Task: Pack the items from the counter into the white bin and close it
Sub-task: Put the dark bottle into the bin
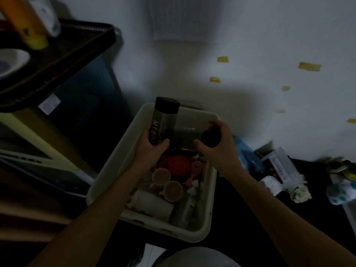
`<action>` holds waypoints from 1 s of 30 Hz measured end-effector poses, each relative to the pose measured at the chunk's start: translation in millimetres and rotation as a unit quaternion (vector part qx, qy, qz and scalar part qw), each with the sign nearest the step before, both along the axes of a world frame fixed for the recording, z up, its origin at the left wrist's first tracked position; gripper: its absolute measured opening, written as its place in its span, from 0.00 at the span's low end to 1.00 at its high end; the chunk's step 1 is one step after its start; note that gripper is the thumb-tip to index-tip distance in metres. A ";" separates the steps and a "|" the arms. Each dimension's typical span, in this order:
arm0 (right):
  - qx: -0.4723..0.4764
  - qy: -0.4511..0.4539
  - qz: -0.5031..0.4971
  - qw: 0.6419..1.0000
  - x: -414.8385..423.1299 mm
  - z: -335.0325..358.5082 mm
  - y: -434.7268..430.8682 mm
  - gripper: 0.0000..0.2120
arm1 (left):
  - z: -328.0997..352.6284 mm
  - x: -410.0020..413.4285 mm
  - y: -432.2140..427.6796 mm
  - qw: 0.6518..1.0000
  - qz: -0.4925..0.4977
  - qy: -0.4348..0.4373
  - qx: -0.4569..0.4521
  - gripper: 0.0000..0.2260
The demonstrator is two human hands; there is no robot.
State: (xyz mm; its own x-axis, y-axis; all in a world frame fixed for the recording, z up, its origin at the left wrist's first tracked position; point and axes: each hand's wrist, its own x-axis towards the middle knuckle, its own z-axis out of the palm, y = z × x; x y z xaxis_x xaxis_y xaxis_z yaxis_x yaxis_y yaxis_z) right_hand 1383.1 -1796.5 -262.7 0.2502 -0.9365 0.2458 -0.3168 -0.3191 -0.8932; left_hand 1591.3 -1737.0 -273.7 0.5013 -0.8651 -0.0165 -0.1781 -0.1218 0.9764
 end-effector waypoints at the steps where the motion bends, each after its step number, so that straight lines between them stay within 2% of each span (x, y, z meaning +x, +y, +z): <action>1: 0.010 0.002 -0.003 1.000 6.8 -2.0 0.5 0.35 | -3.3 5.3 2.5 1.000 0.000 0.002 0.008 0.29; 5: 0.033 -0.003 -0.022 0.999 29.7 -11.0 2.7 0.40 | -14.8 24.9 8.1 0.999 -0.002 -0.022 0.029 0.28; 9: 0.054 -0.032 -0.048 0.997 46.4 -18.7 7.5 0.39 | -25.7 38.7 9.5 0.997 -0.018 -0.037 0.060 0.29; 13: 0.076 -0.018 -0.066 0.995 63.8 -27.0 12.1 0.31 | -37.9 50.0 11.1 0.994 -0.058 -0.012 0.093 0.28; 17: 0.155 -0.033 -0.041 0.987 79.2 -38.9 12.7 0.23 | -48.4 59.4 13.5 0.988 -0.075 -0.013 0.136 0.27; 21: 0.203 0.000 -0.026 0.979 95.7 -57.8 15.4 0.14 | -60.2 67.3 18.9 0.981 -0.091 -0.017 0.168 0.26; 25: 0.223 0.064 -0.018 0.972 106.1 -78.6 15.6 0.21 | -72.0 76.1 23.0 0.974 -0.096 -0.061 0.195 0.30; 30: 0.252 0.092 0.023 0.963 117.9 -97.0 14.6 0.19 | -79.4 86.2 31.8 0.959 -0.135 -0.120 0.219 0.32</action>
